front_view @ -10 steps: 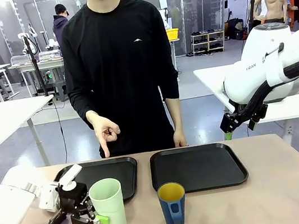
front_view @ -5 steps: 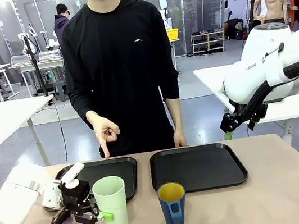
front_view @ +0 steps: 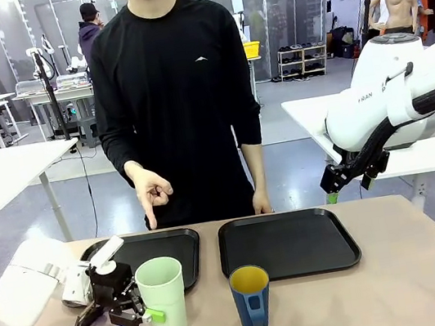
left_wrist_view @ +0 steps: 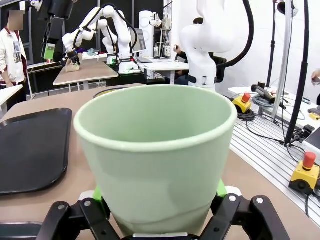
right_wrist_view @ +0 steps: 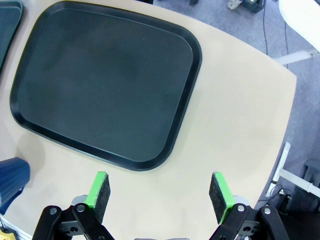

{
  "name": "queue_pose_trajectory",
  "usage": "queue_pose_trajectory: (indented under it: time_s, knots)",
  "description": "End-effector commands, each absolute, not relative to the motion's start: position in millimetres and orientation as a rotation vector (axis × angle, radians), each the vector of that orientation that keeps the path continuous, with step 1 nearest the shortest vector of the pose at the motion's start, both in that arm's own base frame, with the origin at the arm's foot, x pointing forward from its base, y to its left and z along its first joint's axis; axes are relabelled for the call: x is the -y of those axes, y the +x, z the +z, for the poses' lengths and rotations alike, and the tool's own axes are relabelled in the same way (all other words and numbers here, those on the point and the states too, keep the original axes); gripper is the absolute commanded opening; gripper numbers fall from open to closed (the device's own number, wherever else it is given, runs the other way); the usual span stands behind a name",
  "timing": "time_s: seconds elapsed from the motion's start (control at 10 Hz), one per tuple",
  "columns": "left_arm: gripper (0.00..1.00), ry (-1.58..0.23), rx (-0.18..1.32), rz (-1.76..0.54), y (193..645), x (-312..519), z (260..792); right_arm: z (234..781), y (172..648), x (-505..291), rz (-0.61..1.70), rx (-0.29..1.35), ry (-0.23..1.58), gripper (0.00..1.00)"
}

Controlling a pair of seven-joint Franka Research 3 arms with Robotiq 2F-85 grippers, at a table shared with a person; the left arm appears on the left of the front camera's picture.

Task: Sort and store the cups by type.
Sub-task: Pick up the Reusable plastic cup, then place the picked Reusable plastic cup into the Flat Tray indicated by the person.

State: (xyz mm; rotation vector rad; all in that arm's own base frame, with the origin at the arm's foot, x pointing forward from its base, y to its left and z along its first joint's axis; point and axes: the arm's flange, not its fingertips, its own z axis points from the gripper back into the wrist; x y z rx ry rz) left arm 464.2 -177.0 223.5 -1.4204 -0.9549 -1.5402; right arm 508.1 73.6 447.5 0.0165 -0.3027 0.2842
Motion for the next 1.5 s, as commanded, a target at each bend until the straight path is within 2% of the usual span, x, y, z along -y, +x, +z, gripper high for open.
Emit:
queue_pose_trajectory:
  time_s: [0.0, 0.8, 0.9, 1.0, 1.4]
  knots:
    - [0.41, -1.436, 0.982, -1.566, 446, 159, 216, 448, 507, -73, 0.282, 0.314, 0.020, 1.00]
    - [0.41, -1.349, 1.184, -1.501, 421, 86, 248, 448, 507, -73, 0.282, 0.314, 0.020, 1.00]
    - [0.41, -1.330, 1.189, -1.513, 421, 83, 248, 448, 507, -73, 0.282, 0.314, 0.020, 1.00]
    - [0.41, -1.351, 1.100, -1.495, 451, 94, 293, 448, 507, -73, 0.282, 0.314, 0.020, 1.00]
    - [0.41, -1.351, 1.100, -1.495, 451, 94, 293, 448, 507, -73, 0.282, 0.314, 0.020, 1.00]
